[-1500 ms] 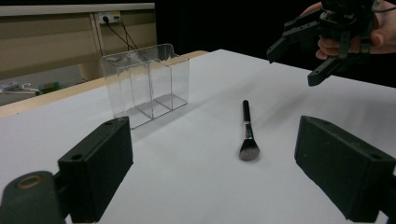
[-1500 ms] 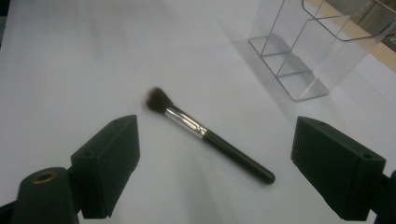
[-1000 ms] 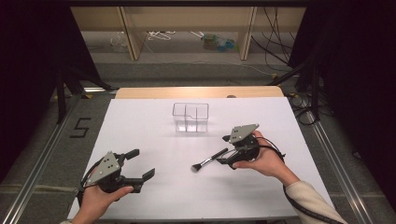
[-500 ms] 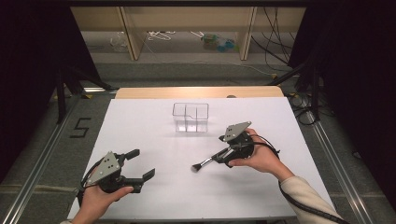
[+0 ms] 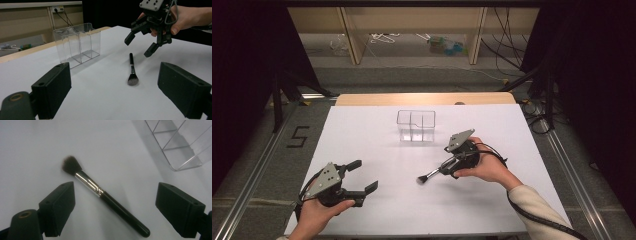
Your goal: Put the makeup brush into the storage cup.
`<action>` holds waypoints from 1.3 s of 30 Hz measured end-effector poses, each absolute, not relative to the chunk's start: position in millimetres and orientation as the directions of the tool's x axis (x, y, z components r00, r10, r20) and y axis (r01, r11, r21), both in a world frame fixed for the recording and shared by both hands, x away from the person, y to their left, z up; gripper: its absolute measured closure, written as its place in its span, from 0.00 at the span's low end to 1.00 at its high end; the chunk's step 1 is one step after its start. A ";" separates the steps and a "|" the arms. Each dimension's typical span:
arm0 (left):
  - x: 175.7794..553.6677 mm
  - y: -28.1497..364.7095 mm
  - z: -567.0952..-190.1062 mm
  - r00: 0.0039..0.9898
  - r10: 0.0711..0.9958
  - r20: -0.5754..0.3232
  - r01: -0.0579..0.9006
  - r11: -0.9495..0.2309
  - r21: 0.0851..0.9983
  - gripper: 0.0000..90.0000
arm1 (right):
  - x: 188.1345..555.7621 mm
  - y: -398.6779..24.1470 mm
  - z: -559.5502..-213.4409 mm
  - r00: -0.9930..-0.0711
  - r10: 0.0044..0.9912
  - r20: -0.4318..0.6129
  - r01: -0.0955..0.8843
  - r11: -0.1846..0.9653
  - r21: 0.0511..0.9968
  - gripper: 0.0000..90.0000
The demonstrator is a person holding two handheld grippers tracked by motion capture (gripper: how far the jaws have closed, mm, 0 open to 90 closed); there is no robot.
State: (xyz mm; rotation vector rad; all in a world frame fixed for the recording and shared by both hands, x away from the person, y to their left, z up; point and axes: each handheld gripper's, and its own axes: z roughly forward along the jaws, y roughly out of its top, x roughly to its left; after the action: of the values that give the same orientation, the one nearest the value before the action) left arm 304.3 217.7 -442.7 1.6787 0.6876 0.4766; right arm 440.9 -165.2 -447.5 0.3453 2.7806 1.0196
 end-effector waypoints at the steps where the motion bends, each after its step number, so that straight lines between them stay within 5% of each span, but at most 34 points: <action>1: 304.3 217.7 -442.7 0.741 0.669 -0.054 0.184 -0.125 0.975 0.13 | 440.9 -165.2 -447.5 -0.961 0.269 -0.070 0.160 0.741 0.652 0.19; 39: 303.7 217.2 -442.9 0.746 0.664 -0.047 0.182 -0.136 0.974 0.13 | 460.9 -139.4 -468.7 -0.984 0.176 -0.026 0.143 0.868 0.476 0.28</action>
State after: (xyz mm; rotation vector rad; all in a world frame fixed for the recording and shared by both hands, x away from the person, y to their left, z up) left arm 303.7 217.2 -442.9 1.6894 0.6788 0.4762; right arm 460.9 -139.4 -468.7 0.2538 2.9695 0.7480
